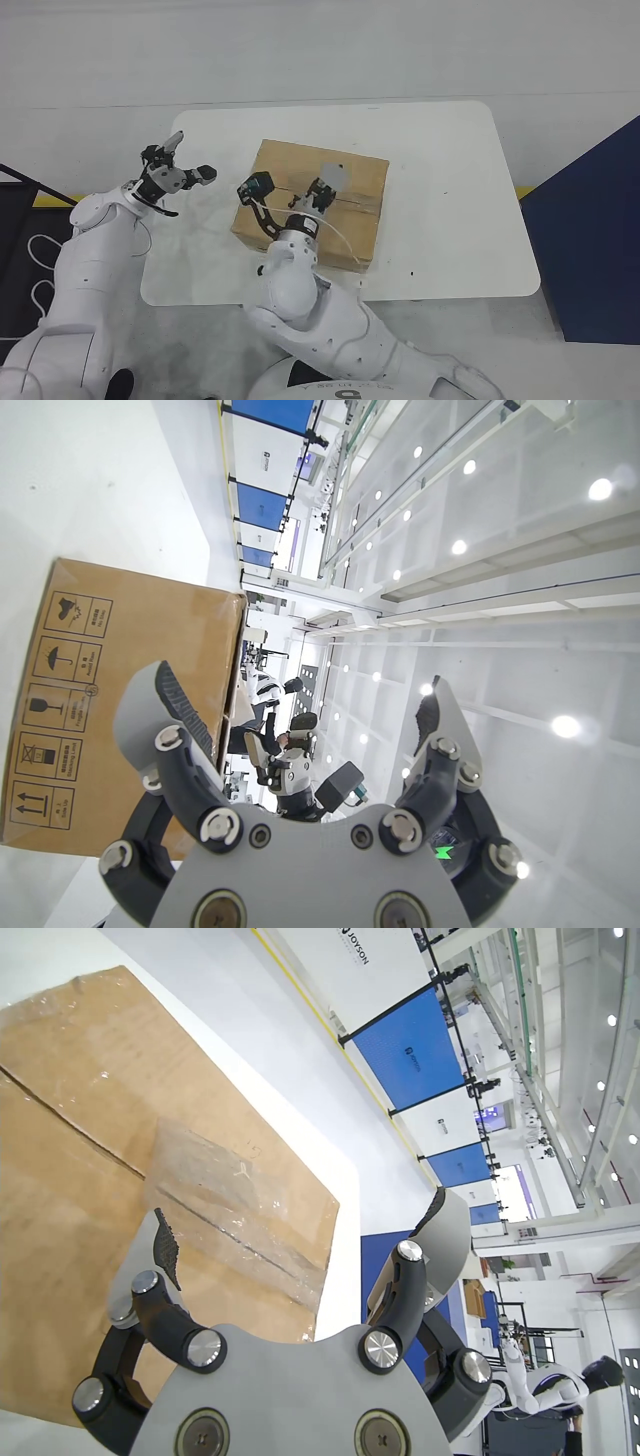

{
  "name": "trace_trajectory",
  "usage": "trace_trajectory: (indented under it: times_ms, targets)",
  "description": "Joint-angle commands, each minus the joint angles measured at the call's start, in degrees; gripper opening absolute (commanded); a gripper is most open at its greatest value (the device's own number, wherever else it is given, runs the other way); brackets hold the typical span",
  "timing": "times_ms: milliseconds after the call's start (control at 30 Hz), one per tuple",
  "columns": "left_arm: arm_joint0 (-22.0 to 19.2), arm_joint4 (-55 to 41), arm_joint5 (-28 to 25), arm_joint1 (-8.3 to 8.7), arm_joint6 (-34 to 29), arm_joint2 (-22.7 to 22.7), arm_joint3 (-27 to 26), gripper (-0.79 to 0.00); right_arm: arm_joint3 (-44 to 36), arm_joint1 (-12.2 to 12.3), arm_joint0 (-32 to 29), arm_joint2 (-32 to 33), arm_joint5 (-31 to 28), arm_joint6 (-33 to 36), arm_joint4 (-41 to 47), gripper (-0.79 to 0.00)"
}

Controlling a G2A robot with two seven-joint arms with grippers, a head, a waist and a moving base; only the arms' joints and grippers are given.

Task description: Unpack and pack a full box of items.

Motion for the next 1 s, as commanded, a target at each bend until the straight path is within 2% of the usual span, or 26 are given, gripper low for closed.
trace_trajectory:
  times_ms: [0,167,333,500,667,967]
  targets:
    - [-0.07,0.19,-0.12,0.0,0.05,0.05,0.04,0.0,0.94,-0.14,-0.39,1.15,0.18,0.53,-2.43,0.0]
    - [0.0,-0.33,-0.41,-0.01,0.07,-0.21,0.26,0.0,6.51,-1.61,2.46,4.13,-0.86,0.41,-0.27,0.0]
    - [0.4,-1.31,-0.72,0.09,-0.18,-0.91,0.64,0.0,12.06,-3.59,5.57,4.43,-0.99,0.32,1.96,0.0]
    - [0.75,-1.64,-0.88,0.2,-0.41,-1.37,0.63,0.0,15.06,-5.41,7.81,4.13,2.58,0.85,0.39,0.0]
    - [1.01,-1.77,-1.05,0.29,-0.45,-1.72,0.68,0.0,17.45,-6.67,8.69,1.13,7.68,-1.53,-3.72,0.0]
    - [1.27,-1.54,-1.0,0.33,-0.78,-1.74,0.11,0.0,21.23,-8.57,14.26,-11.42,11.08,-0.51,1.03,0.0]
